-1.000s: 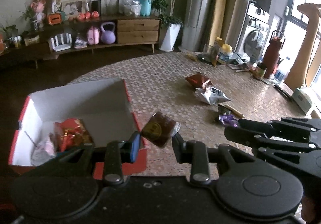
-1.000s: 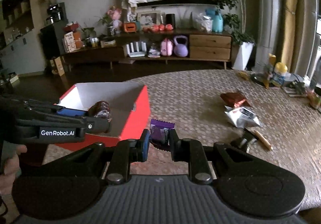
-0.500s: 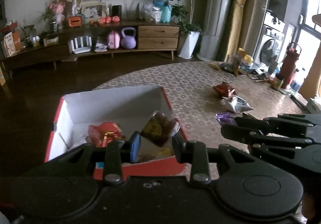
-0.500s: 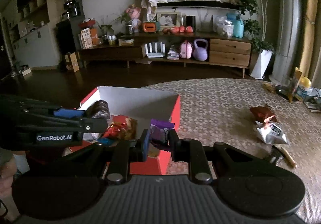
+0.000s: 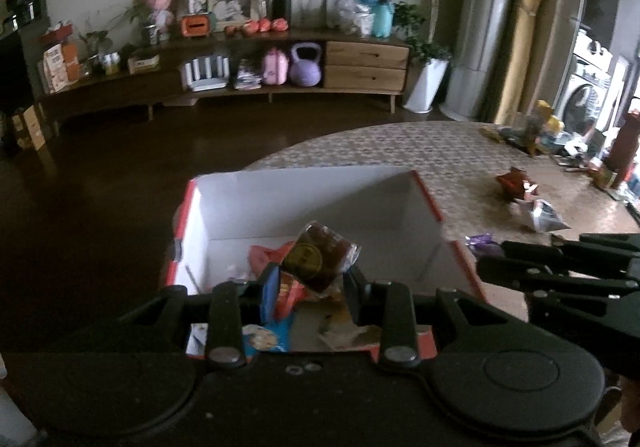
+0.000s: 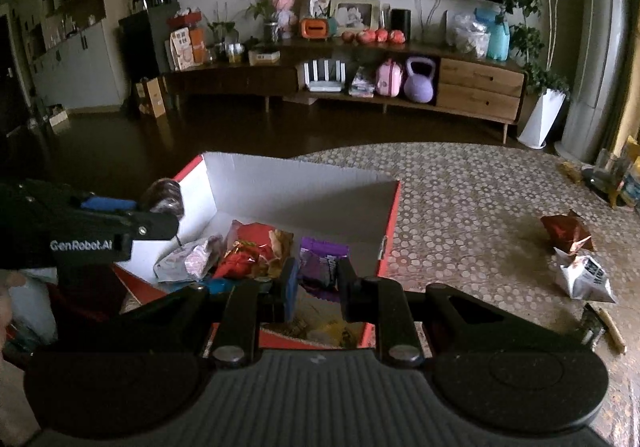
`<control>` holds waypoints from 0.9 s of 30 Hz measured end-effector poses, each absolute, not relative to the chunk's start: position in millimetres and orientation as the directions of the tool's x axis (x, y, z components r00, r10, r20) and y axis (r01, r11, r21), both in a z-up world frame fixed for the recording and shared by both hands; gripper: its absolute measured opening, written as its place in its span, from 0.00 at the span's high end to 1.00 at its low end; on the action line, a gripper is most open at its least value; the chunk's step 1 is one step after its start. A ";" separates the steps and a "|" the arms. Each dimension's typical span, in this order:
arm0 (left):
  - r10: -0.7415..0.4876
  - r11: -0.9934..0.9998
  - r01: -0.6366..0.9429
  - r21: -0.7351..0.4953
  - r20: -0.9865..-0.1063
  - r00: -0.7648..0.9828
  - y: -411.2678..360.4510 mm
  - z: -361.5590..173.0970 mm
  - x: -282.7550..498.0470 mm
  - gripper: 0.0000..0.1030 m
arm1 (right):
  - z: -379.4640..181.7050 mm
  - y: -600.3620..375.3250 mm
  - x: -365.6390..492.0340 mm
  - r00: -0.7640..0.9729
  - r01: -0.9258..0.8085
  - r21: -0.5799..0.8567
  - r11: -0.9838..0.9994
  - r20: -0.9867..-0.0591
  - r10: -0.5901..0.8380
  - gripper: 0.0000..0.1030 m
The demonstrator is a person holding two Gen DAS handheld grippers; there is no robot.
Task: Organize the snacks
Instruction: 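Carry the brown snack and purple candy over the shoebox with both grippers, then open both grippers to drop the brown snack and purple candy into the box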
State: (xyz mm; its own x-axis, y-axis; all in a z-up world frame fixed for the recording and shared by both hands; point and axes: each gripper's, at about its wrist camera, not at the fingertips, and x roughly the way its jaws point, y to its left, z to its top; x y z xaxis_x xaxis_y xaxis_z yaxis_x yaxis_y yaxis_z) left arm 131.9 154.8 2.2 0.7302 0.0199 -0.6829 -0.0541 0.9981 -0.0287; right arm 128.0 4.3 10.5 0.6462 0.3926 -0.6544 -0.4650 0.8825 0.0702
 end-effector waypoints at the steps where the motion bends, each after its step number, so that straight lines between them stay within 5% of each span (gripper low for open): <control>1: 0.025 0.998 -0.061 -0.029 -0.687 0.726 158.8 0.0 135.8 0.69 | 8.6 8.3 131.7 0.643 -0.466 0.067 0.882 -0.659 0.390 0.80; 27: 0.121 0.990 -0.134 0.051 -0.798 0.590 199.6 -68.6 224.0 0.69 | -68.0 60.6 209.5 0.499 -0.491 0.062 0.869 -0.797 0.339 0.80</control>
